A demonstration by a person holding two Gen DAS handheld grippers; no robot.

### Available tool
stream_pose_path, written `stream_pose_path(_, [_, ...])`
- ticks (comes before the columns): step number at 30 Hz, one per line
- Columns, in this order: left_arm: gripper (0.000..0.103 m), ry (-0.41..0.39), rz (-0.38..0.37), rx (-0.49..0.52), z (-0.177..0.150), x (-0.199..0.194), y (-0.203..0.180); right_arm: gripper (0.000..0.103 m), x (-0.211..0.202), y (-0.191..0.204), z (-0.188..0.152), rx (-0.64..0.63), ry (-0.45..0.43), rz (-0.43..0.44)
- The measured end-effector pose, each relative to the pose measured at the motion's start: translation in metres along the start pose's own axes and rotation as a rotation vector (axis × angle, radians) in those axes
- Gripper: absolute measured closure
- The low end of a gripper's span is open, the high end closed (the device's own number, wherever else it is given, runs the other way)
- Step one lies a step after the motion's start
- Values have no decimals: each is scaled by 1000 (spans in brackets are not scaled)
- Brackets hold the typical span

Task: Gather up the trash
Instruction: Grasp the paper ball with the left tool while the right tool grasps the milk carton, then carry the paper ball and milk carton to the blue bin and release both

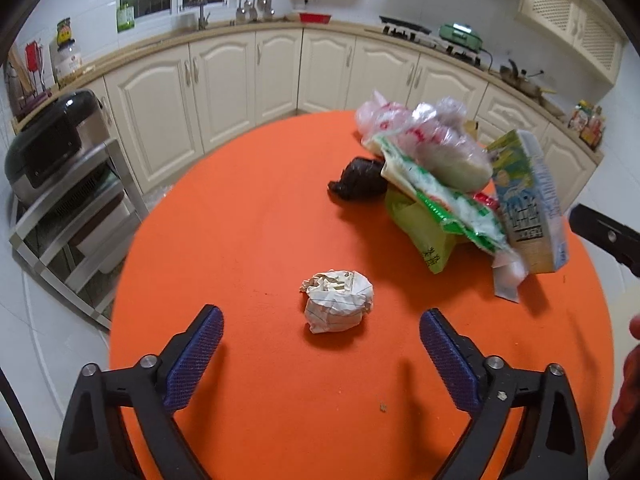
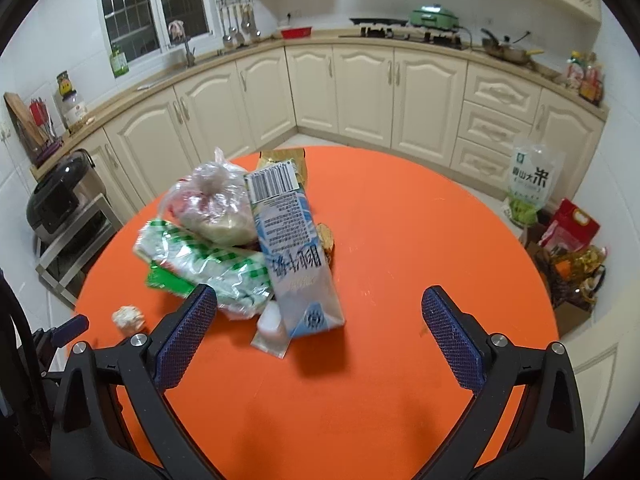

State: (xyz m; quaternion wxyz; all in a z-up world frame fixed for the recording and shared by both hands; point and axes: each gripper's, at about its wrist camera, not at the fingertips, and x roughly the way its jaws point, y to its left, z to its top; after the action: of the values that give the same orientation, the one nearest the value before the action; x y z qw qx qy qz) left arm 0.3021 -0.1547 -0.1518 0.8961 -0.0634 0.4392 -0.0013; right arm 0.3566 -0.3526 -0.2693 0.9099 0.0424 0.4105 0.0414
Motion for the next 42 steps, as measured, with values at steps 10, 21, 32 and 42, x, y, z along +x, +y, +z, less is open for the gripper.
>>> stream_pose_path(10, [74,6,10,29,43,39,-7,60,41,-6,6,-6,65,76])
stream_pose_path(21, [75,-17,-65,26,40,44,-5,68,-1,-38,-10,64,-10,120])
stream_pose_path(32, [75,-103,-110,133,5,-2,-43,68,-61,-78,-38,142,-83,162])
stream_pose_path(42, [75,-165,-179,277,-28,-29,-121,68,-120,-130,-69,228,-180,161])
